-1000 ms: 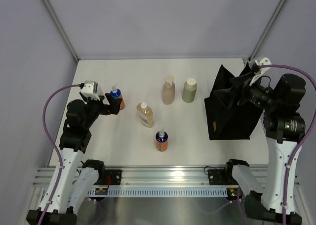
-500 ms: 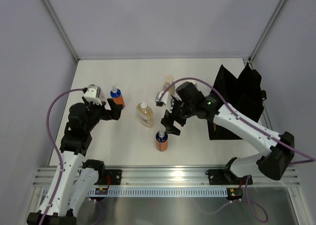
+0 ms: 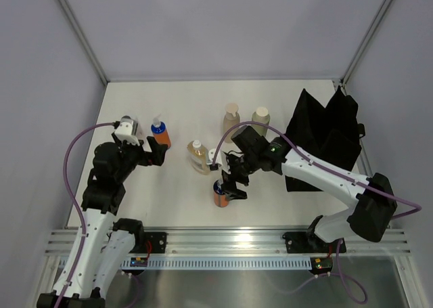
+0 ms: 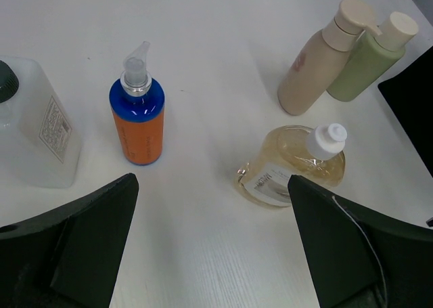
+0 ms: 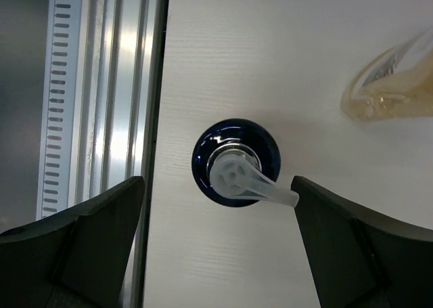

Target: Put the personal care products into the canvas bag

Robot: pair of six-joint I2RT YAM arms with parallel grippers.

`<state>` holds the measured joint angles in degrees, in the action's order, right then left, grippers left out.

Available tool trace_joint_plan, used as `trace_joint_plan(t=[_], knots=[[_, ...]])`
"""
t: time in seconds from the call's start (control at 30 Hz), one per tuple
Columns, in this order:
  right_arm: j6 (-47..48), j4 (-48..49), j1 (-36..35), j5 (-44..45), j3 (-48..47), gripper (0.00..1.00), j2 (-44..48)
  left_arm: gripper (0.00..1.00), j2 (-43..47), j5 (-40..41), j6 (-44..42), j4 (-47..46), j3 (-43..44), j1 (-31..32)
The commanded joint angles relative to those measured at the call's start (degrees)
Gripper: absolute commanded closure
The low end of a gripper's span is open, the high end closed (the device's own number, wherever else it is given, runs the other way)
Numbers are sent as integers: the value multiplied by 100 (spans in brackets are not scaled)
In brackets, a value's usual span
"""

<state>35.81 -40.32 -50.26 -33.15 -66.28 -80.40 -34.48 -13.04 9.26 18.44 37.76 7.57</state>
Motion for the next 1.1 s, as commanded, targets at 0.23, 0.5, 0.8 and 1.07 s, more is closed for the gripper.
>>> trace_joint_plan(t=[0.23, 0.5, 0.8, 1.07], knots=[[717, 357, -36, -623, -51, 1, -582, 1, 29, -59, -108, -121, -14, 16], [655, 410, -116, -553, 9, 16, -784, 1, 47, -102, -126, -130, -23, 16], [716, 314, -116, -272, 45, 63, -740, 1, 82, -129, -126, -130, -32, 16], [664, 42, -107, 273, -173, 90, -65, 1, 108, -164, -117, -165, -40, 25]])
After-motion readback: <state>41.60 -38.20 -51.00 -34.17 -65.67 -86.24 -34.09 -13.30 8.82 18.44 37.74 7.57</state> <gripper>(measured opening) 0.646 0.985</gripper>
